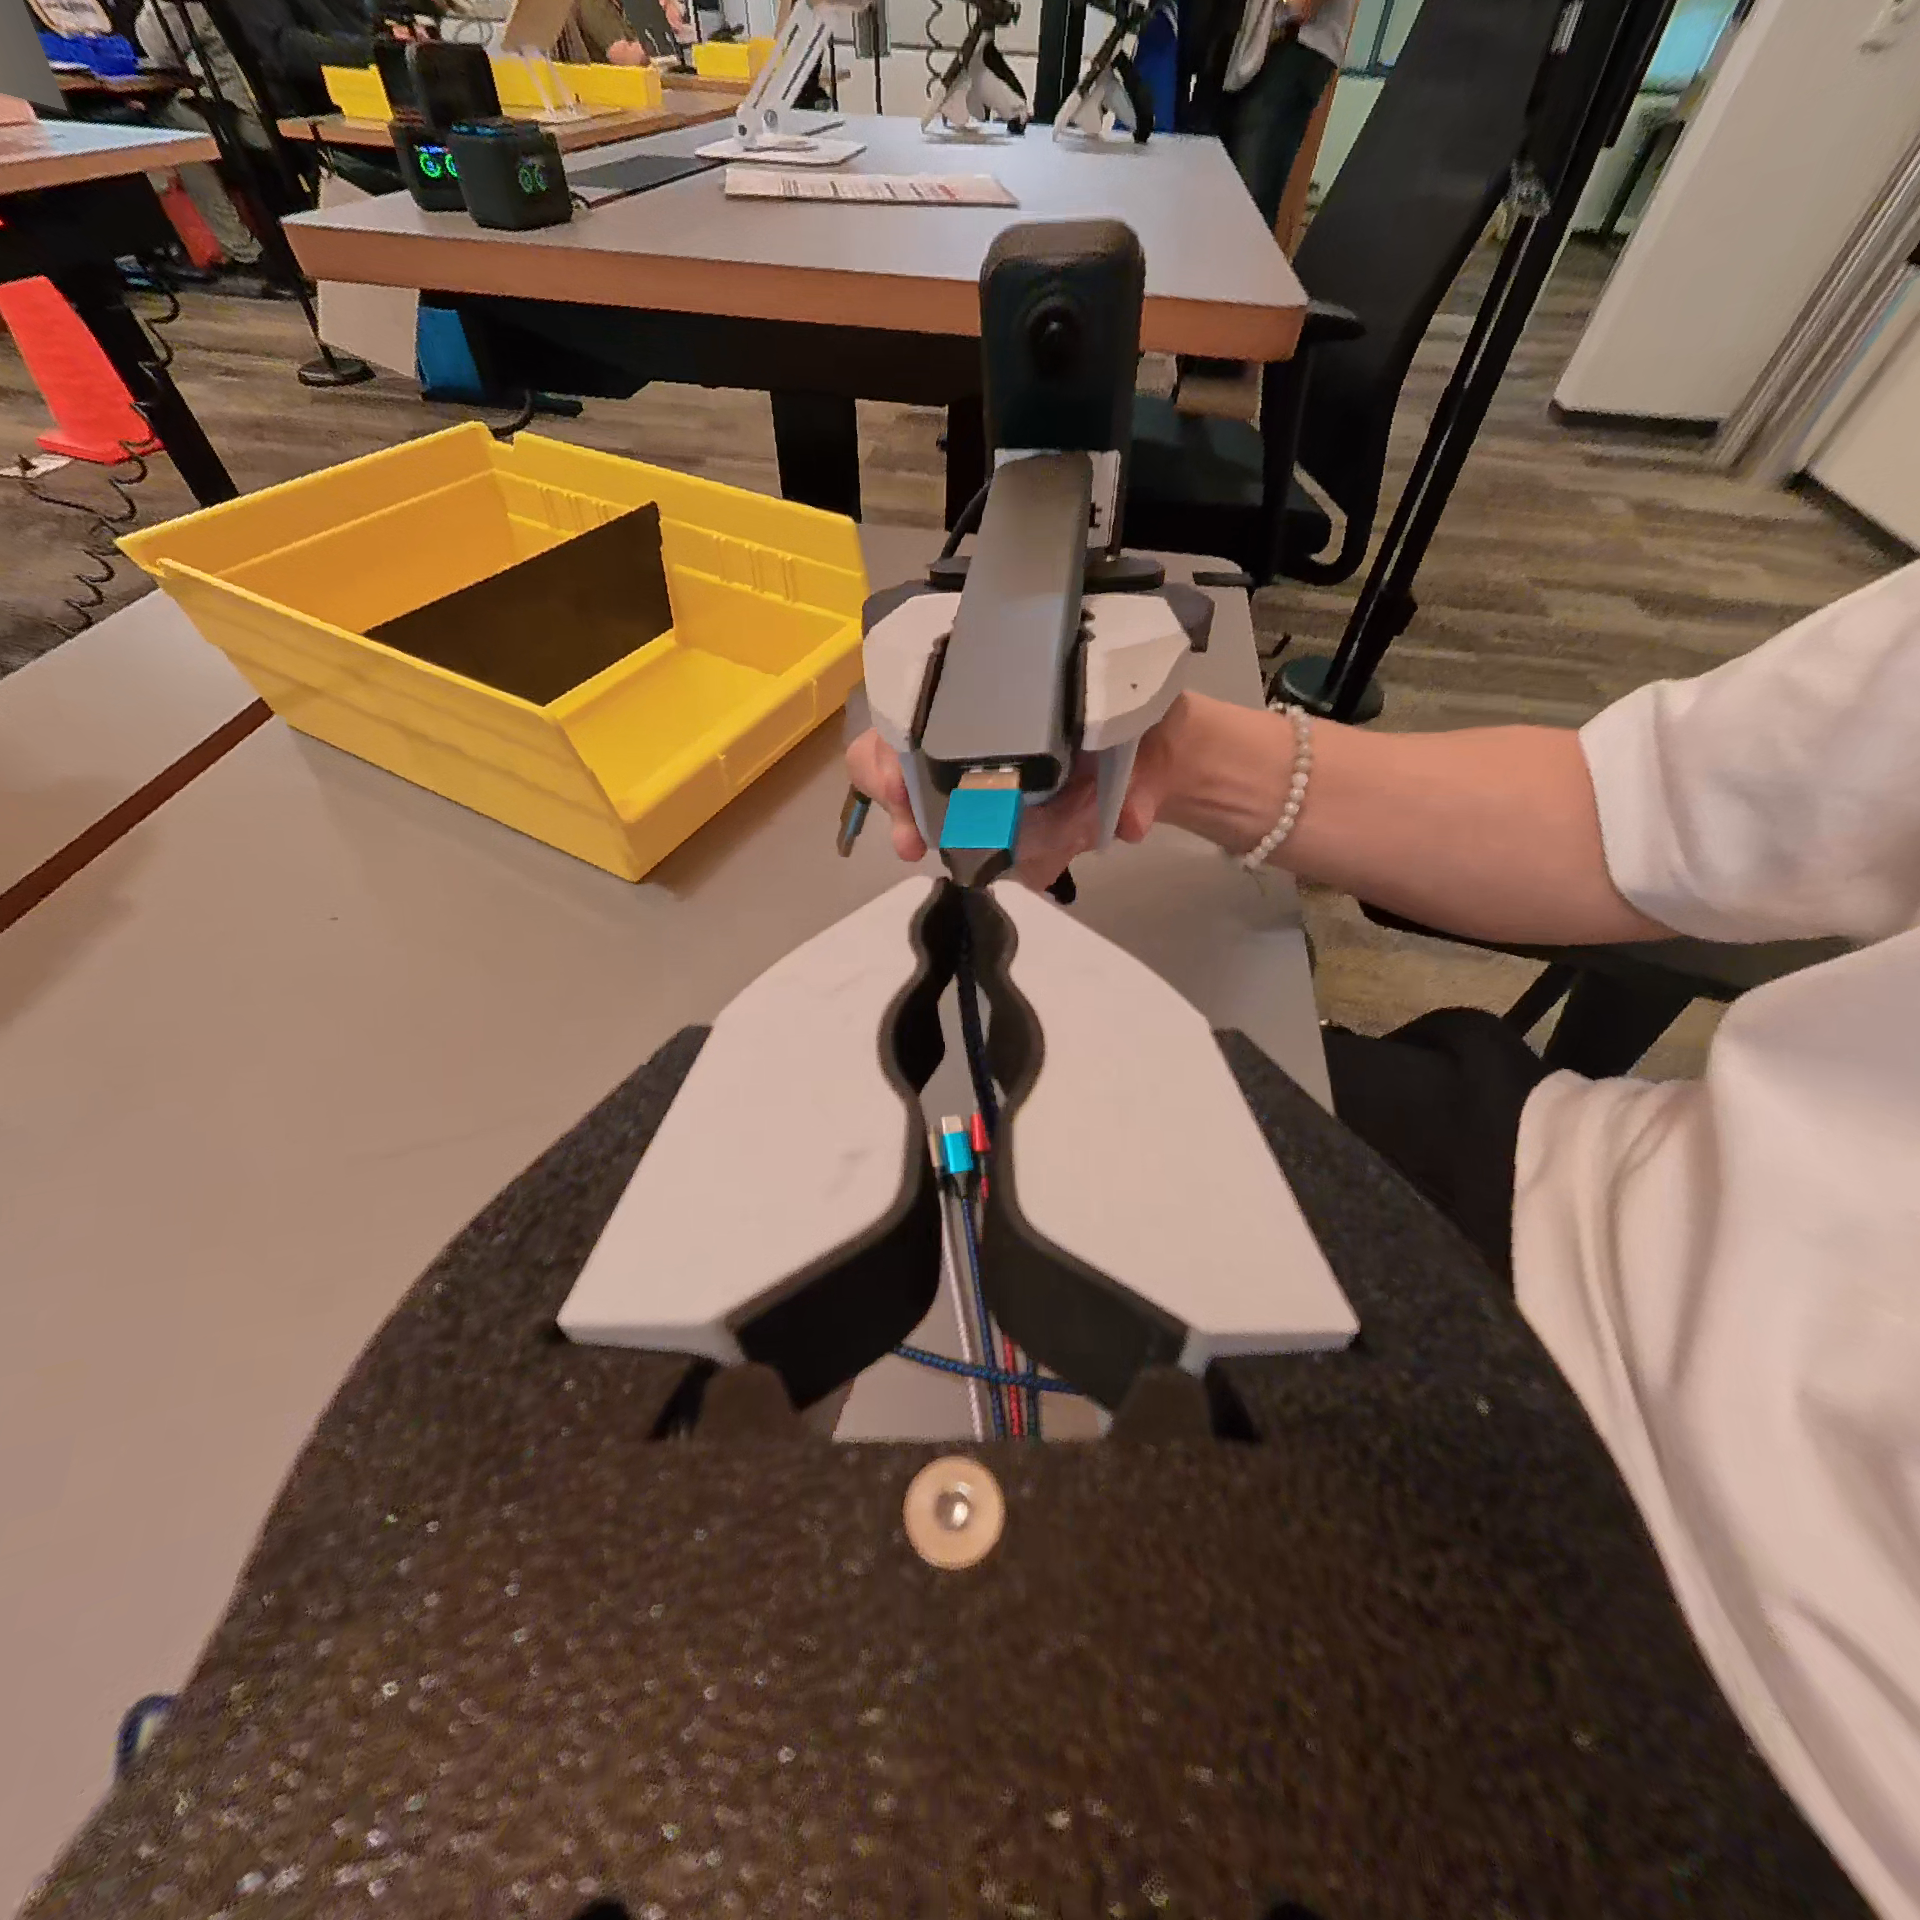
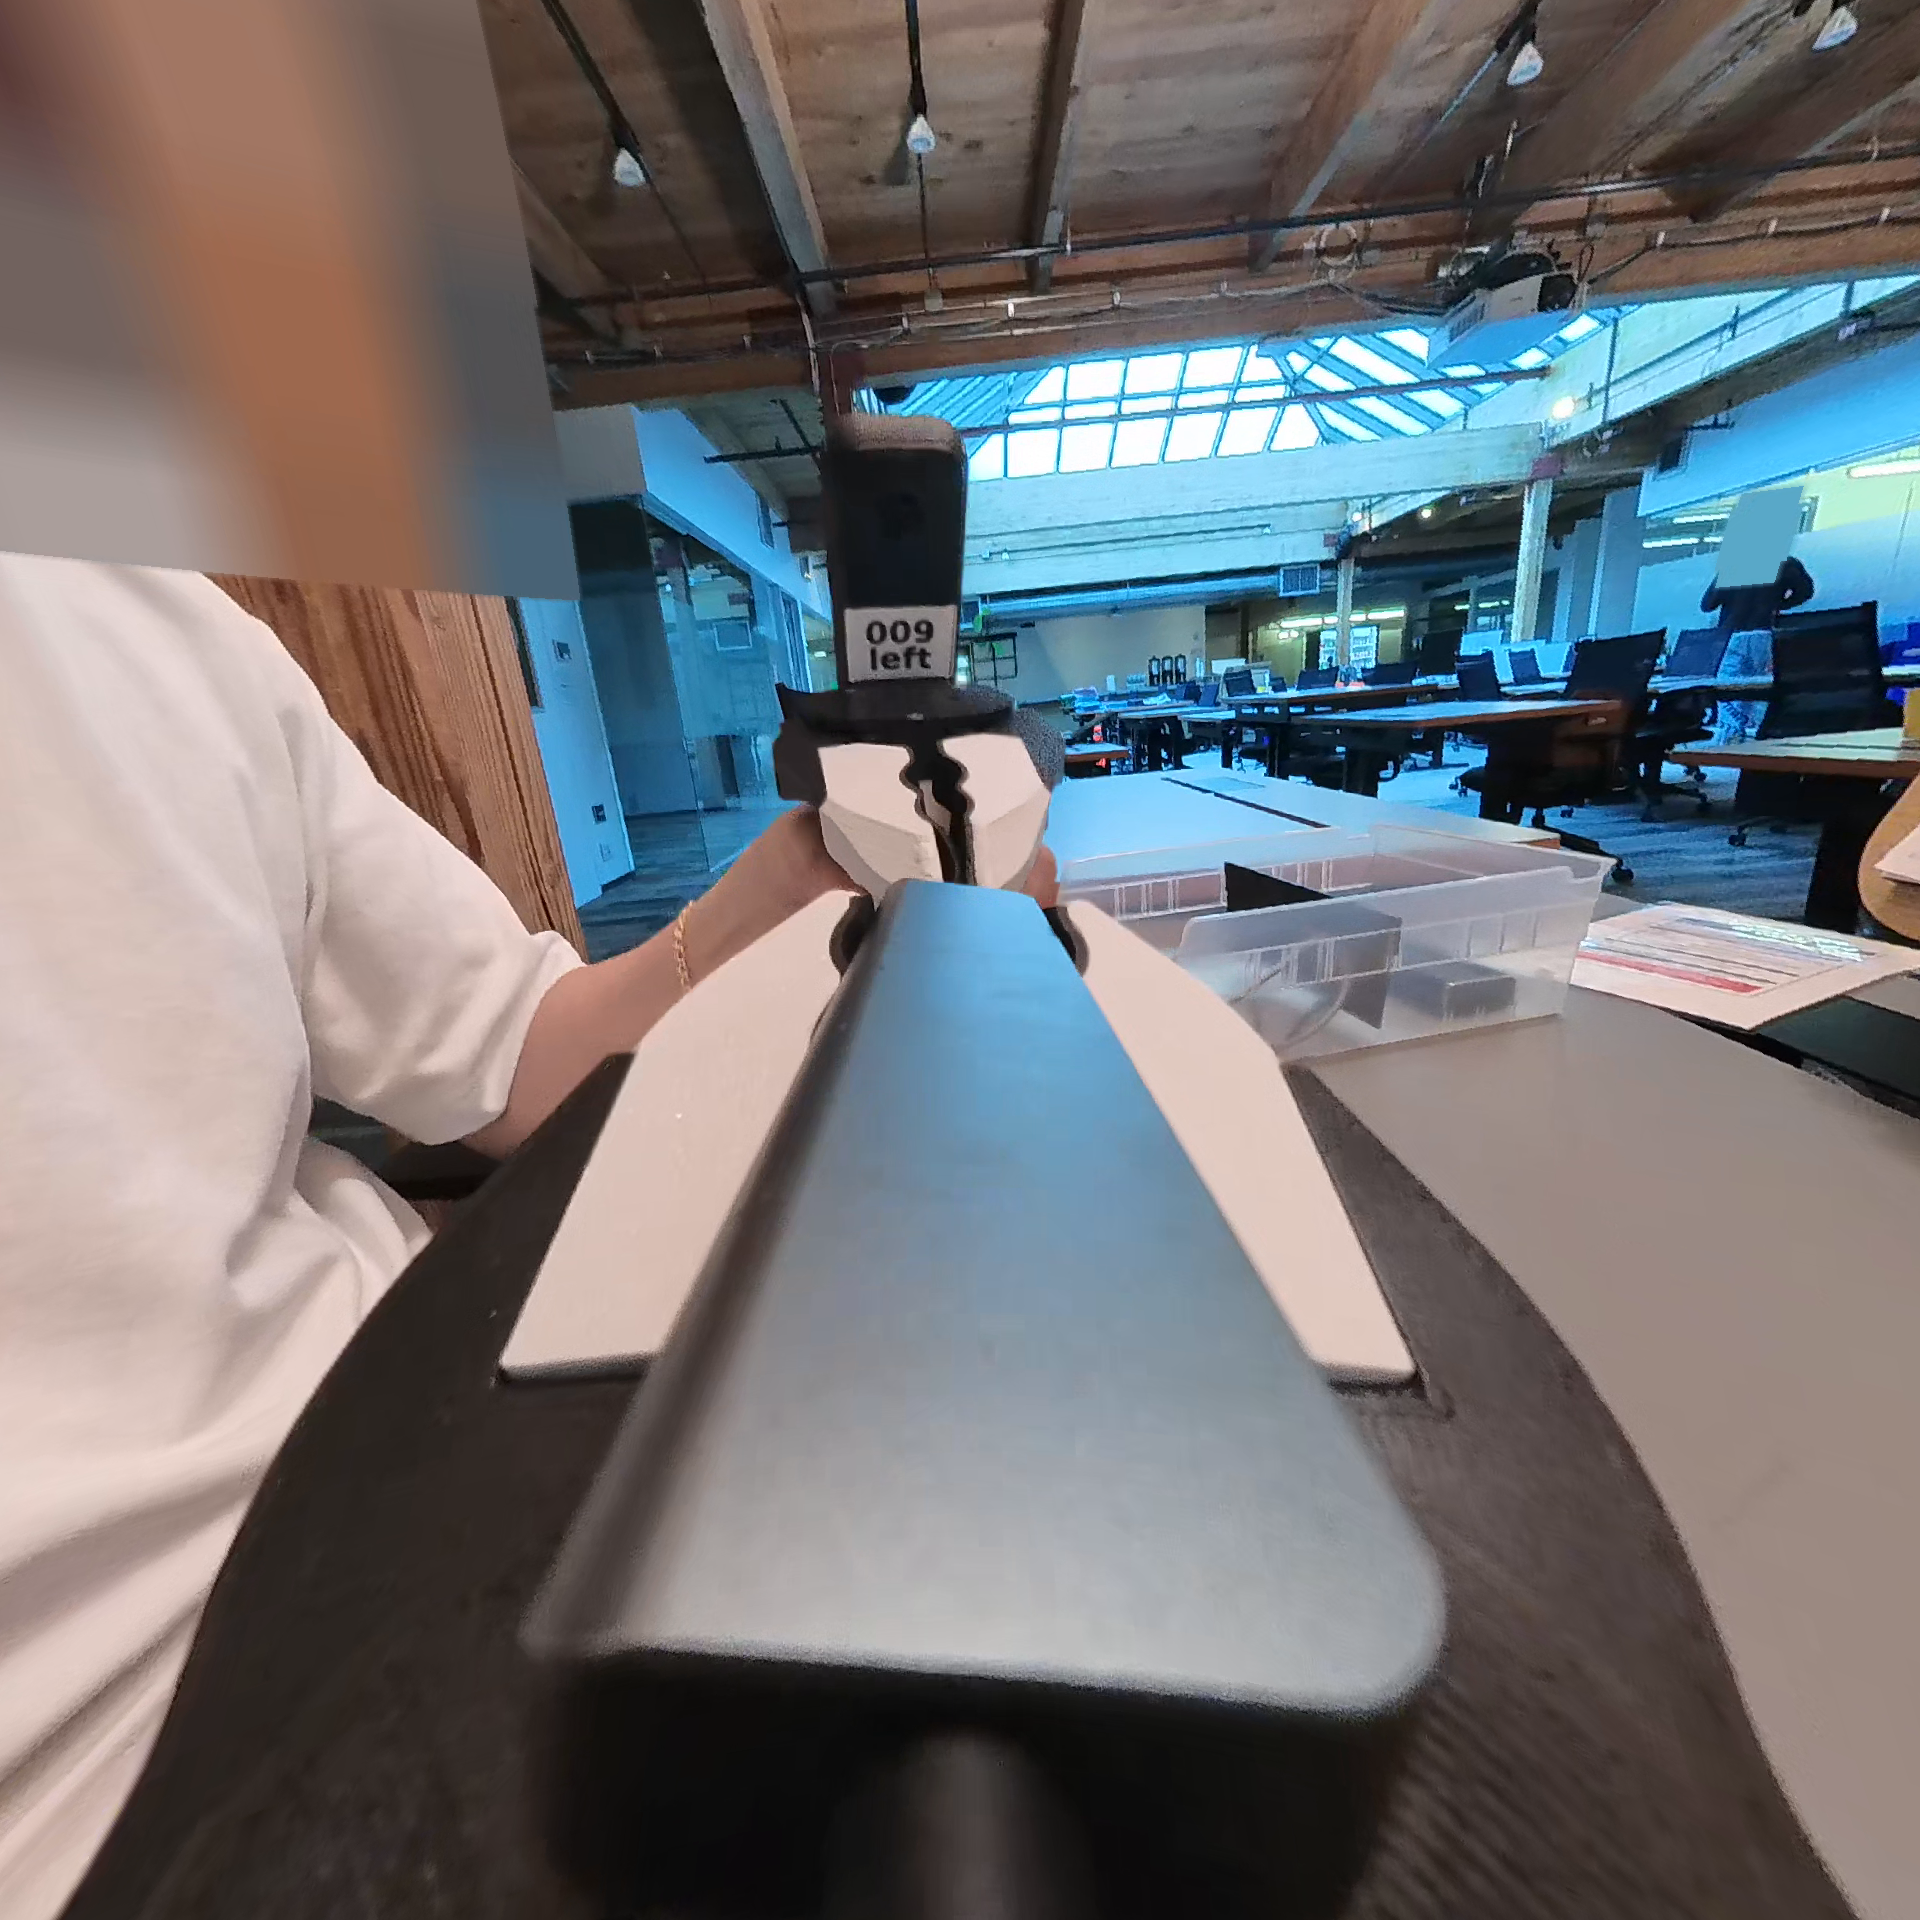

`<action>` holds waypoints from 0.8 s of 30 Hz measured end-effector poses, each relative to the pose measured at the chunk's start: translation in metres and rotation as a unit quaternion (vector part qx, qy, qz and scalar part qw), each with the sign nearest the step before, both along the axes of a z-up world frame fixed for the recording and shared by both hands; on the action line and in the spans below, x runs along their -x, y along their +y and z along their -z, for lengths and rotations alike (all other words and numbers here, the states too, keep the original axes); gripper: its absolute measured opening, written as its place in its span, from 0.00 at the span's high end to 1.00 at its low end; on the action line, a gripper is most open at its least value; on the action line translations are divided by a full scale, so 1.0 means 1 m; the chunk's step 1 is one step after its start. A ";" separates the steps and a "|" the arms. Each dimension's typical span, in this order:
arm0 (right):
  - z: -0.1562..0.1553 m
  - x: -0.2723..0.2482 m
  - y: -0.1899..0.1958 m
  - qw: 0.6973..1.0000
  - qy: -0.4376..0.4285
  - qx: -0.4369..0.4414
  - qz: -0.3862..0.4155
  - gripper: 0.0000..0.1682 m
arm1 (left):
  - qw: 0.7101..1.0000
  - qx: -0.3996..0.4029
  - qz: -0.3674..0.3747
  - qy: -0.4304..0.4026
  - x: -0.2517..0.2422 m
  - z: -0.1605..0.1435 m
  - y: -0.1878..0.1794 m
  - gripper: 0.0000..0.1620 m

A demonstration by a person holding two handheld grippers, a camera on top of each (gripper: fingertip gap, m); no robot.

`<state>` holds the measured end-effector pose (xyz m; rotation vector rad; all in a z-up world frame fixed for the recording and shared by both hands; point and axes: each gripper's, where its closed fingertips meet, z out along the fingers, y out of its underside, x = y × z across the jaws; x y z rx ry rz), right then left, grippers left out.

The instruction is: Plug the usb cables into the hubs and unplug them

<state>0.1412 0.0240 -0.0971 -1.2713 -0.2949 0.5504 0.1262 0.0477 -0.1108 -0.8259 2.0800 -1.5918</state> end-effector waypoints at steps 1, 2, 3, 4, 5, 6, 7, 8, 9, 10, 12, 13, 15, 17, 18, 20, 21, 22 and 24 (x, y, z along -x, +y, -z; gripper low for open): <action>0.001 0.000 0.001 1.000 -0.004 0.006 0.002 0.80 | 1.000 -0.008 0.000 -0.002 0.000 0.002 0.001 0.99; 0.001 -0.001 0.001 1.000 -0.006 0.006 0.007 0.80 | 1.000 -0.008 -0.002 -0.007 -0.001 0.002 0.001 0.99; 0.000 -0.001 0.001 1.000 -0.002 0.003 0.008 0.80 | 1.000 0.002 -0.001 -0.014 -0.001 -0.001 0.000 0.99; -0.001 -0.003 0.001 1.000 0.003 0.001 0.007 0.80 | 1.000 0.012 0.000 -0.019 -0.002 -0.003 -0.001 0.99; 0.000 -0.003 0.001 1.000 0.004 0.001 0.007 0.80 | 1.000 0.011 0.000 -0.022 -0.002 -0.003 -0.001 0.99; 0.003 -0.004 0.001 1.000 0.005 0.005 0.006 0.80 | 1.000 0.002 -0.003 -0.025 -0.003 -0.002 -0.001 0.99; 0.003 -0.004 0.002 1.000 0.007 0.005 0.009 0.80 | 1.000 -0.003 -0.007 -0.027 -0.004 -0.001 0.000 0.99; 0.001 -0.004 0.001 1.000 0.016 -0.003 0.005 0.80 | 0.999 0.003 -0.007 -0.032 -0.004 -0.004 -0.001 0.99; -0.002 -0.002 0.000 1.000 0.028 -0.010 -0.007 0.80 | 0.999 0.019 0.001 -0.036 -0.002 -0.008 -0.002 0.99; -0.002 -0.001 0.001 0.999 0.029 -0.011 -0.009 0.80 | 0.999 0.026 0.006 -0.036 -0.001 -0.010 -0.002 0.99; 0.007 -0.002 0.006 1.000 -0.003 0.015 0.015 0.80 | 1.000 -0.017 -0.011 -0.024 -0.003 0.001 0.004 0.98; 0.009 -0.002 0.007 1.000 -0.010 0.020 0.015 0.80 | 0.999 -0.033 -0.014 -0.020 -0.003 0.005 0.004 0.99; 0.004 -0.002 0.005 1.000 0.010 0.008 0.008 0.80 | 1.000 -0.011 -0.011 -0.023 -0.003 0.000 0.002 0.98; 0.004 -0.001 0.004 1.000 0.002 0.007 0.009 0.80 | 1.000 0.002 0.000 -0.020 -0.002 0.000 0.001 0.98; 0.003 -0.001 0.003 1.000 0.004 0.003 0.007 0.80 | 1.000 0.010 0.003 -0.022 -0.002 -0.001 0.000 0.99; -0.002 0.001 0.000 1.000 0.014 -0.015 -0.005 0.80 | 0.999 0.035 0.018 -0.030 0.001 -0.007 -0.004 0.99; -0.002 0.004 -0.001 1.000 0.001 -0.018 -0.003 0.80 | 0.998 0.042 0.025 -0.031 0.002 -0.009 -0.004 0.99; -0.003 0.006 -0.001 1.000 -0.014 -0.020 -0.001 0.80 | 0.998 0.048 0.032 -0.035 0.004 -0.011 -0.004 0.99; -0.012 0.008 -0.004 0.998 -0.031 -0.051 0.009 0.80 | 0.994 0.082 0.047 -0.059 0.007 -0.022 -0.006 0.99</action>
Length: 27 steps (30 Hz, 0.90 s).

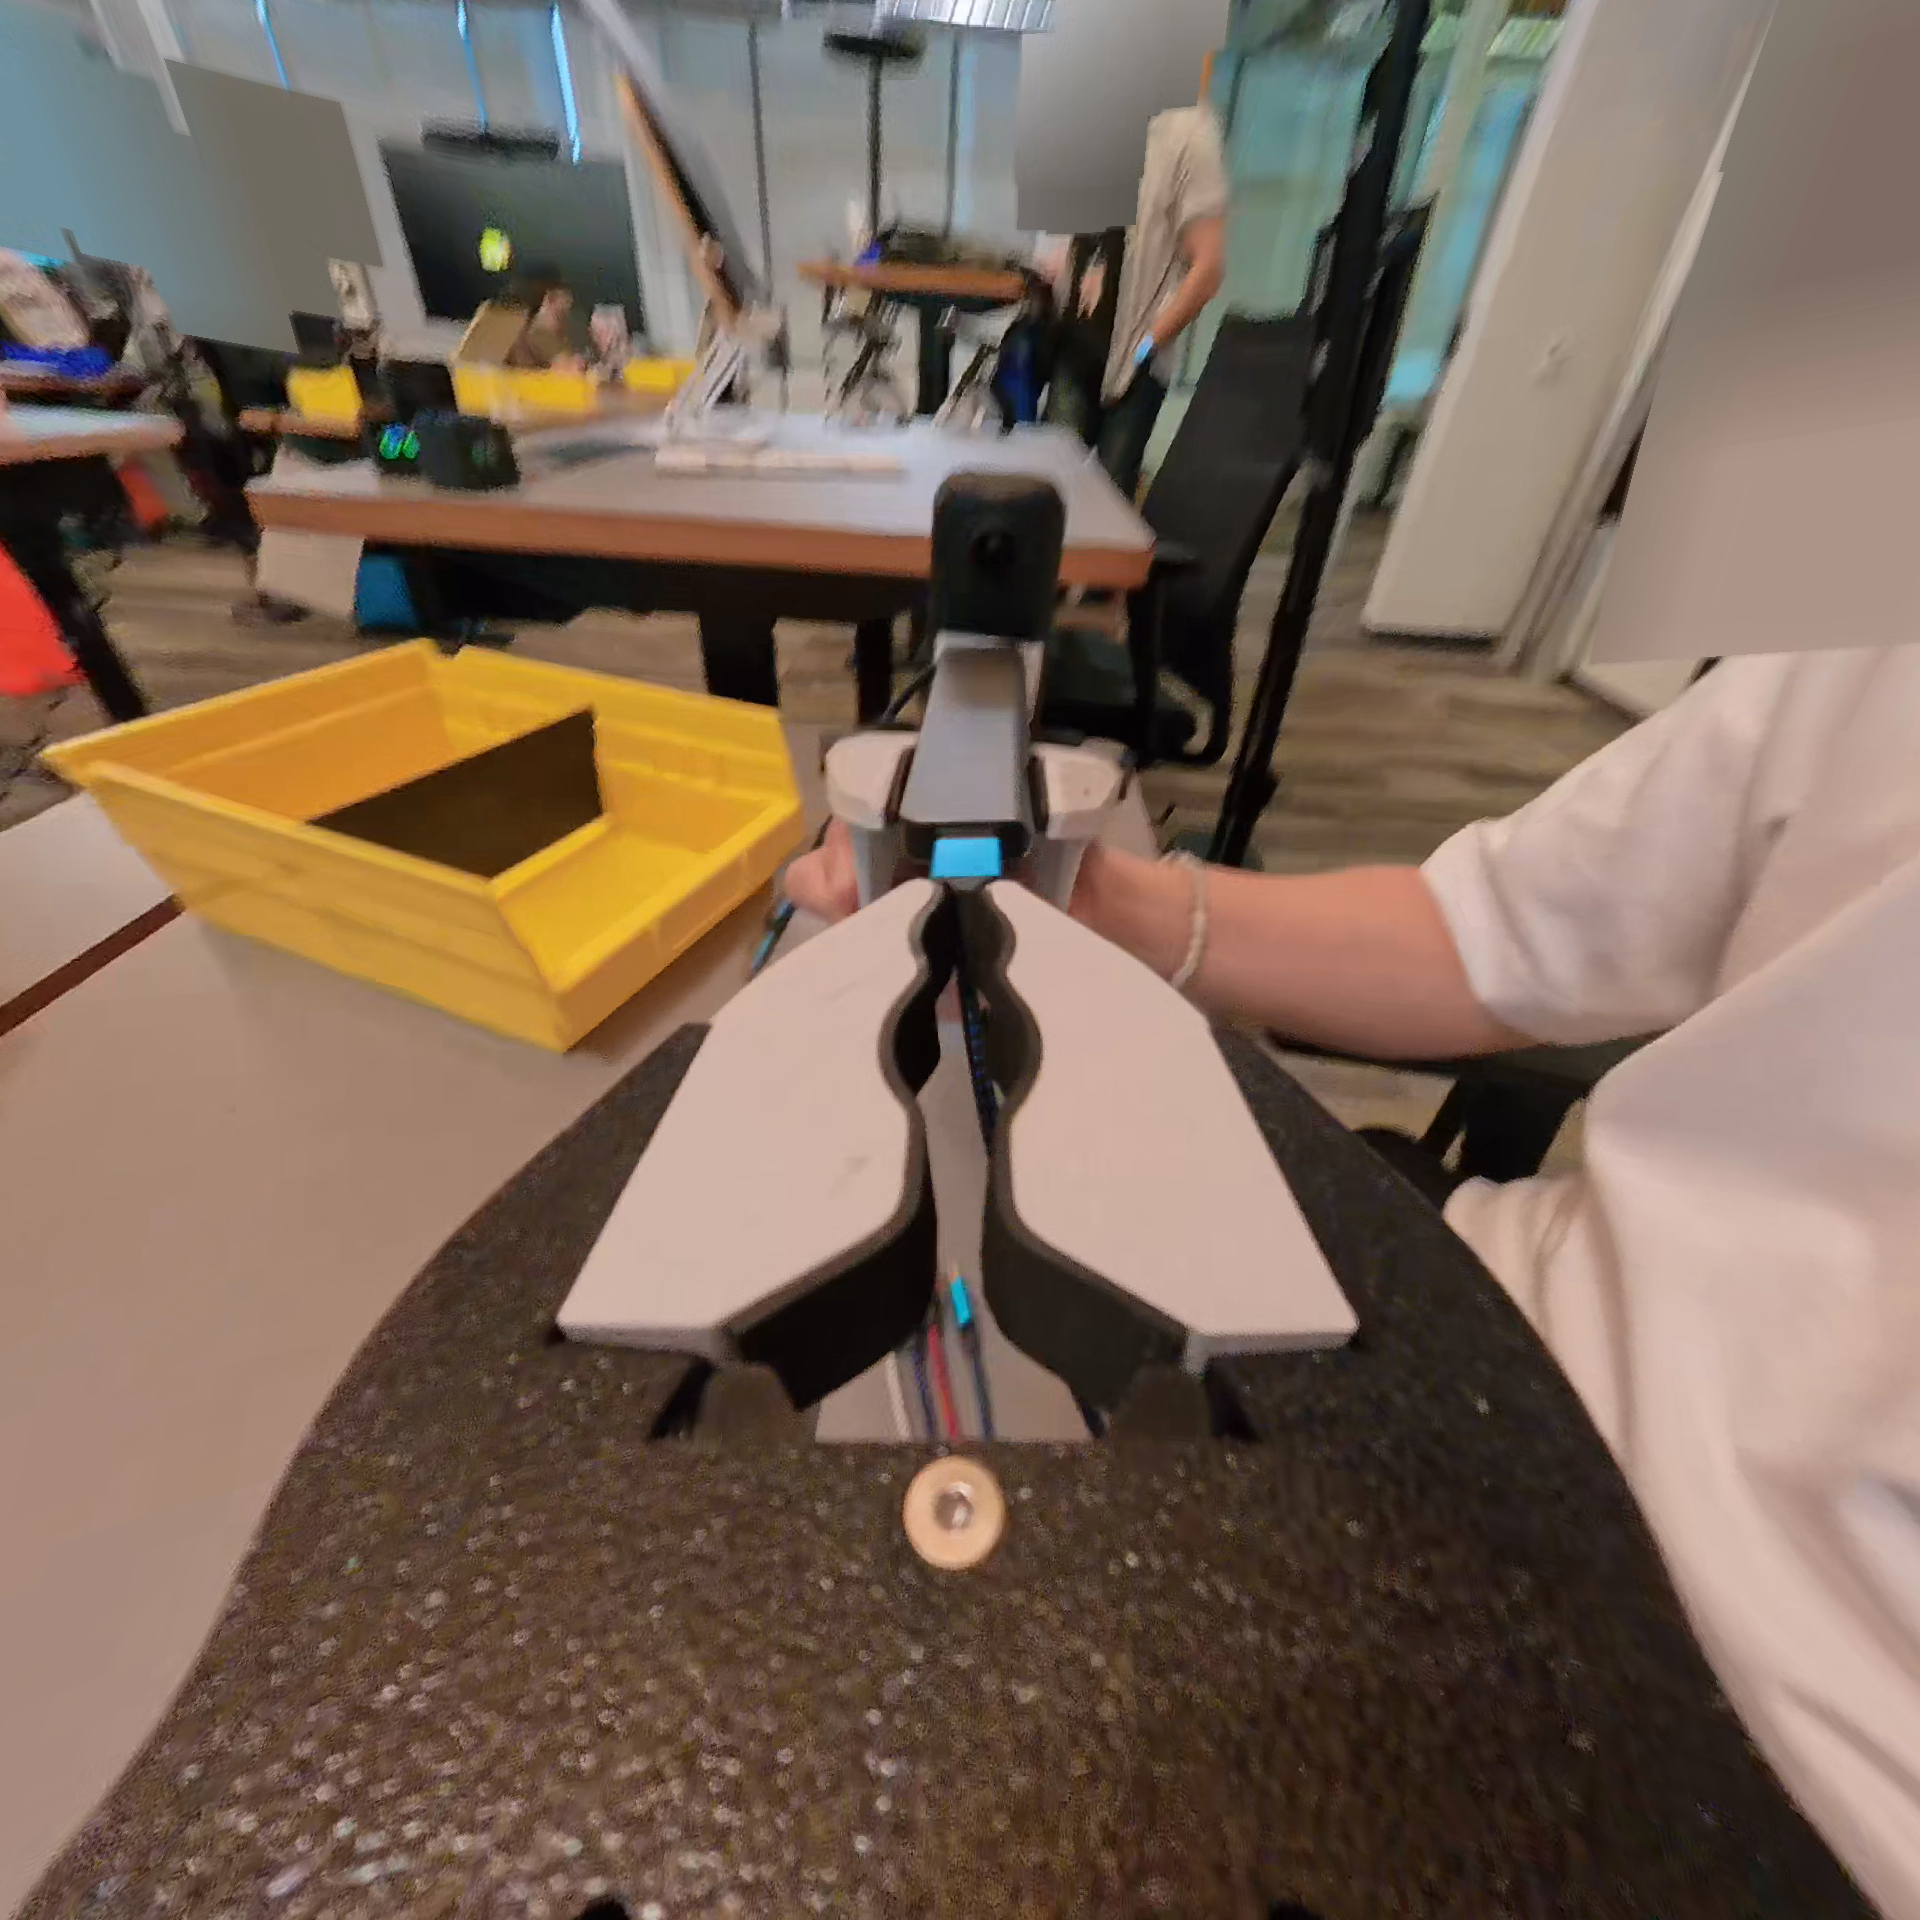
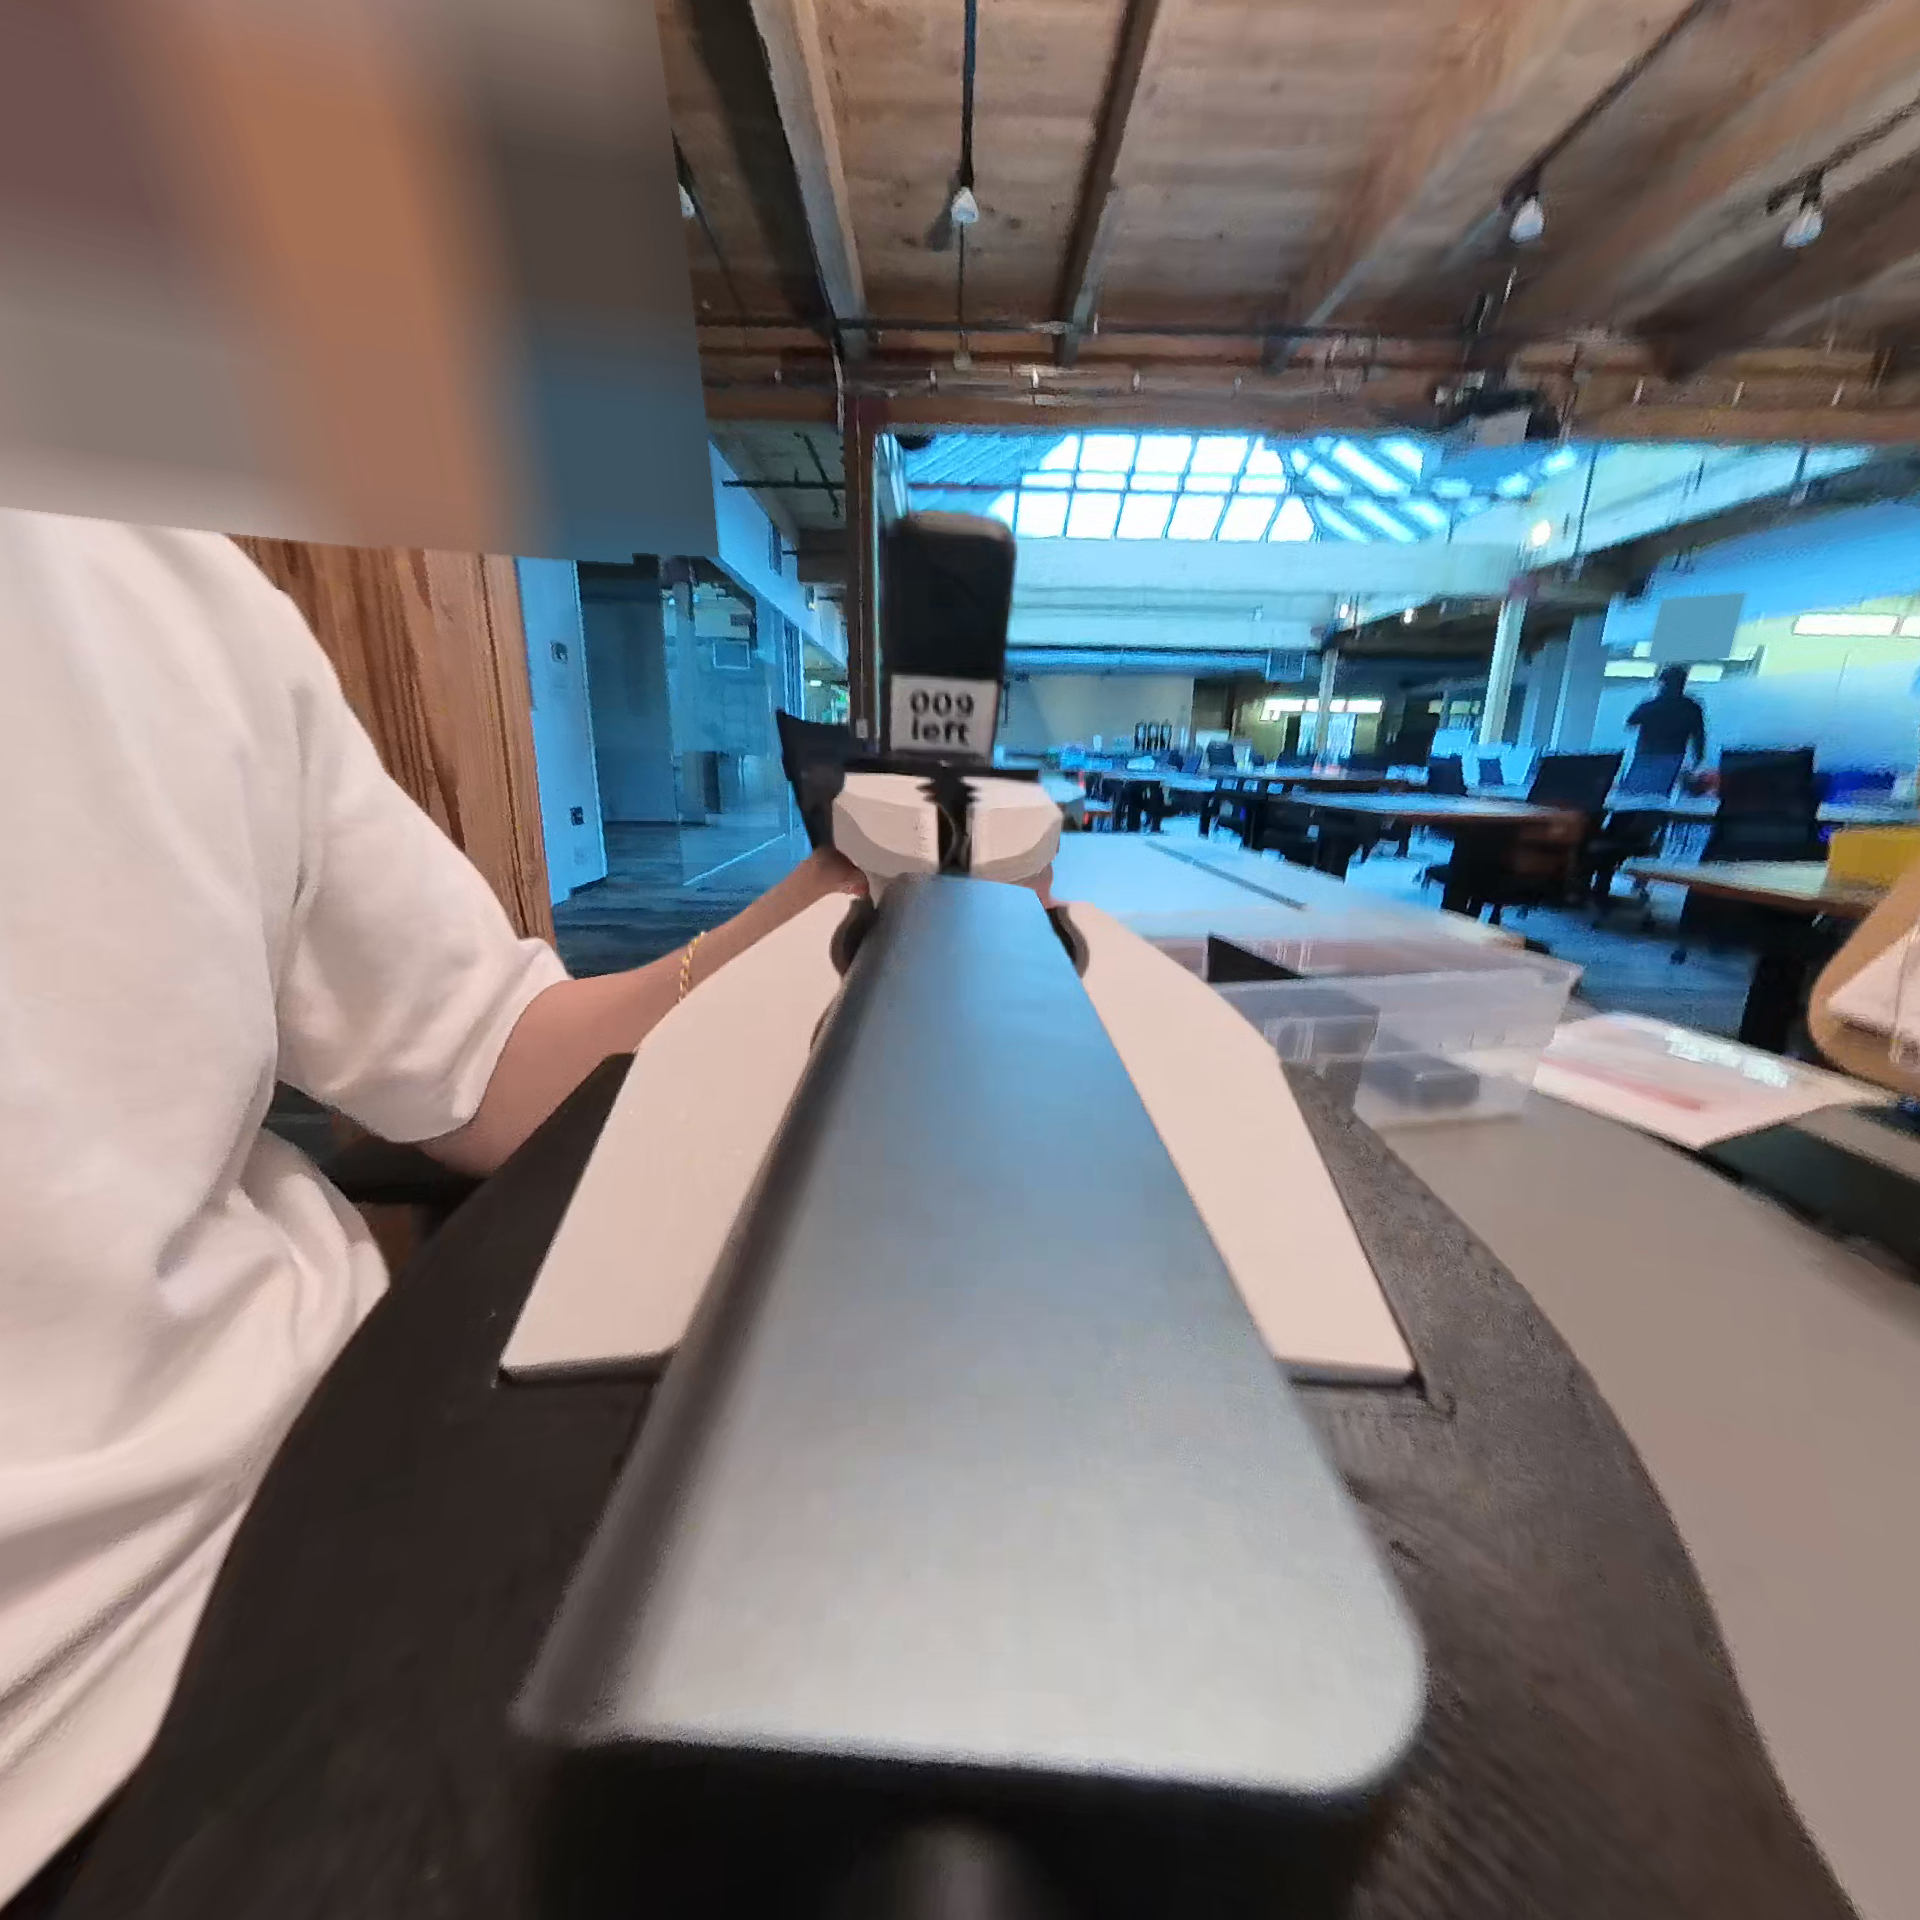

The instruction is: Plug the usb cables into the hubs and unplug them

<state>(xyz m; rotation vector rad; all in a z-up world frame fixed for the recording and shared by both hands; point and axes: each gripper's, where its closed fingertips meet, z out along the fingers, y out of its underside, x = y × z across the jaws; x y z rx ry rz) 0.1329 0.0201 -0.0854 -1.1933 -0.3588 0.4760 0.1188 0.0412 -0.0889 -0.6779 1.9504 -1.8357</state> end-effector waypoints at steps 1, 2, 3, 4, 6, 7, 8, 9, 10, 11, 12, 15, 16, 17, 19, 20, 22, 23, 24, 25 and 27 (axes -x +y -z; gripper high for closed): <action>-0.004 0.002 -0.003 1.000 0.000 -0.012 -0.003 0.80 | 1.000 0.026 0.015 -0.006 0.003 -0.006 -0.003 0.99; -0.007 0.002 -0.005 1.000 0.003 -0.015 -0.007 0.80 | 0.998 0.049 0.026 -0.006 0.004 -0.010 -0.005 0.99; -0.009 0.001 -0.006 1.000 0.000 -0.018 -0.005 0.80 | 0.998 0.063 0.030 -0.005 0.004 -0.012 -0.007 0.99; -0.010 0.000 -0.008 1.000 -0.003 -0.022 -0.002 0.80 | 0.997 0.068 0.030 -0.008 0.003 -0.012 -0.008 0.98; -0.009 -0.002 -0.009 1.000 -0.002 -0.021 0.001 0.80 | 0.997 0.067 0.023 -0.012 0.001 -0.012 -0.009 0.96; -0.010 -0.003 -0.009 1.000 -0.002 -0.024 0.006 0.80 | 0.998 0.063 0.018 -0.013 0.000 -0.011 -0.009 0.96; -0.009 -0.003 -0.009 1.000 -0.006 -0.022 0.005 0.80 | 0.998 0.057 0.013 -0.015 -0.001 -0.011 -0.009 0.96; -0.008 -0.002 -0.008 1.000 -0.011 -0.016 0.008 0.80 | 0.999 0.051 0.005 -0.018 -0.002 -0.010 -0.008 0.96; -0.007 -0.002 -0.006 1.000 -0.016 -0.014 0.016 0.80 | 0.999 0.040 -0.002 -0.022 -0.002 -0.009 -0.006 0.96; -0.005 -0.002 -0.005 1.000 -0.019 -0.009 0.017 0.80 | 0.999 0.030 -0.005 -0.023 -0.002 -0.007 -0.005 0.97; -0.004 -0.002 -0.005 1.000 -0.018 -0.003 0.014 0.80 | 0.999 0.020 -0.006 -0.024 -0.002 -0.006 -0.005 0.98; -0.006 -0.001 -0.007 1.000 -0.019 -0.020 0.010 0.80 | 0.999 0.000 0.002 -0.043 0.002 -0.007 -0.007 0.97; -0.007 -0.001 -0.007 1.000 -0.013 -0.022 0.007 0.80 | 0.999 0.001 0.007 -0.047 0.003 -0.008 -0.007 0.95; -0.008 -0.002 -0.007 1.000 -0.010 -0.025 0.008 0.80 | 0.999 0.004 0.011 -0.048 0.004 -0.009 -0.008 0.92; -0.007 -0.001 -0.007 1.000 -0.015 -0.022 0.009 0.80 | 0.999 0.013 0.011 -0.049 0.005 -0.012 -0.007 0.90; -0.007 -0.002 -0.007 1.000 -0.017 -0.022 0.011 0.80 | 0.999 0.015 0.011 -0.050 0.005 -0.012 -0.006 0.89; -0.008 -0.003 -0.008 1.000 -0.011 -0.026 0.010 0.80 | 0.999 0.013 0.013 -0.049 0.005 -0.012 -0.006 0.87; -0.008 -0.004 -0.008 1.000 -0.011 -0.025 0.012 0.80 | 0.999 0.010 0.011 -0.048 0.005 -0.011 -0.006 0.86; -0.007 -0.005 -0.008 0.999 -0.013 -0.025 0.015 0.80 | 0.999 0.006 0.011 -0.046 0.005 -0.010 -0.007 0.85; -0.006 -0.003 -0.008 1.000 -0.014 -0.023 0.009 0.80 | 0.999 0.003 0.010 -0.043 0.004 -0.009 -0.008 0.85; -0.006 0.001 -0.007 1.000 -0.016 -0.022 0.002 0.80 | 0.999 -0.002 0.009 -0.038 0.003 -0.006 -0.010 0.87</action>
